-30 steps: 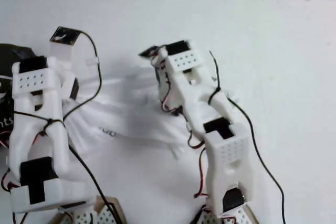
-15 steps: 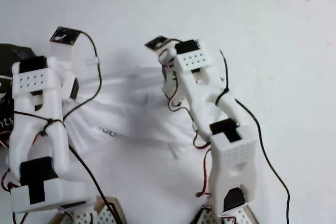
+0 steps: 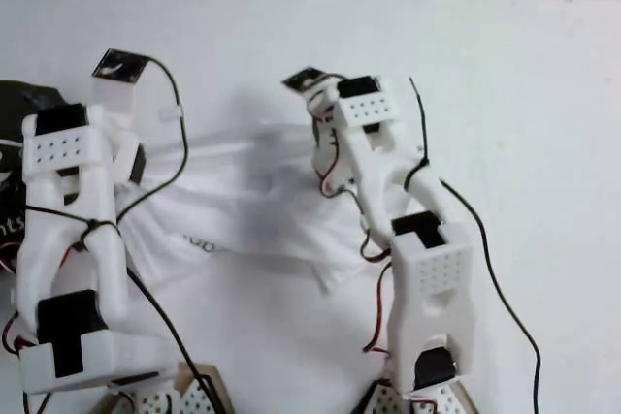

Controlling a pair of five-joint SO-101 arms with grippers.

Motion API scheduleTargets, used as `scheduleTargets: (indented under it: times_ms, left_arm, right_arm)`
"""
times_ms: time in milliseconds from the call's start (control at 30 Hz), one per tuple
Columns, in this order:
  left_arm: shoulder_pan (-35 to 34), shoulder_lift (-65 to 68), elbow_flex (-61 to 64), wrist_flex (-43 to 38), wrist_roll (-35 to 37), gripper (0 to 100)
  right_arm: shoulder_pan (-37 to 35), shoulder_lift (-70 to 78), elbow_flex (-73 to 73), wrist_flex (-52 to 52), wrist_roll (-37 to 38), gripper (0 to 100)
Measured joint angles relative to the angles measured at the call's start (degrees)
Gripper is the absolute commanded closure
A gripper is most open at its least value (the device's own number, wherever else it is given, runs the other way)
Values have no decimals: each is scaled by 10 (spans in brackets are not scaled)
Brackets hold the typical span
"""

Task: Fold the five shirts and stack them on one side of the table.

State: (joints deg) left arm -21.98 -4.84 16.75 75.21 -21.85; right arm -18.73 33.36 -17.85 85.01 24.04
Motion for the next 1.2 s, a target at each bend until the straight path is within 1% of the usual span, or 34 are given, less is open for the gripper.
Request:
scheduleTargets:
  times_ms: [100, 267, 367, 467, 633, 733, 800, 1000, 1200]
  left_arm:
    - [0, 0, 0, 0, 0, 975]
    - [0, 0, 0, 0, 0, 975]
    - [0, 0, 0, 0, 0, 975]
    - [0, 0, -18, 11, 0, 975]
    - [25, 0, -105, 88, 0, 975]
    - [45, 0, -160, 147, 0, 975]
    - [53, 0, -192, 180, 0, 975]
    - [55, 0, -305, 217, 0, 975]
    - [56, 0, -469, 251, -1, 975]
  right_arm:
    - [8, 0, -20, 3, 0, 981]
    - [24, -10, -42, 38, 0, 981]
    - [31, -67, -42, 71, 0, 981]
    - [29, -171, -32, 94, 0, 981]
    - [33, -367, 53, 56, 0, 979]
    - [33, -402, 134, 39, 4, 979]
    - [38, -410, 162, 25, 1, 980]
    - [100, -475, 148, -68, 15, 980]
    - [155, -527, 48, -76, 19, 980]
